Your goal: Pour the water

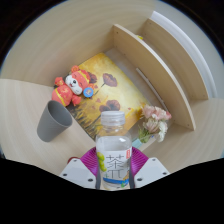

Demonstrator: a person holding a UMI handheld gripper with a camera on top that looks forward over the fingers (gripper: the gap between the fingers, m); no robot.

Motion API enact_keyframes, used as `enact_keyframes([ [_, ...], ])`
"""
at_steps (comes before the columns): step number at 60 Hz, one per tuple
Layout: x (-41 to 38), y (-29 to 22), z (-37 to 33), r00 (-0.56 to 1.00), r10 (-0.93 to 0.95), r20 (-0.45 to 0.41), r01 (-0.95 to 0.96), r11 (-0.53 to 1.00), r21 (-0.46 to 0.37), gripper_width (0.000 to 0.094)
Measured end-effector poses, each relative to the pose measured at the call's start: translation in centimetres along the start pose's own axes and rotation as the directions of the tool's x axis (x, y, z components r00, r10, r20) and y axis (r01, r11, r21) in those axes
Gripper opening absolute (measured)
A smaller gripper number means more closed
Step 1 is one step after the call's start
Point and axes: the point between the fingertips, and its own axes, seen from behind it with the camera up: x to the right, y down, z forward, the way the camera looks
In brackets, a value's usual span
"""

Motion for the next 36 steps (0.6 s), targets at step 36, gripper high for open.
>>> enact_keyframes([
  [36, -1.9, -8.3, 4.2, 0.340, -0.918, -0.205, 0.940, 0.328, 0.089, 0.0383],
])
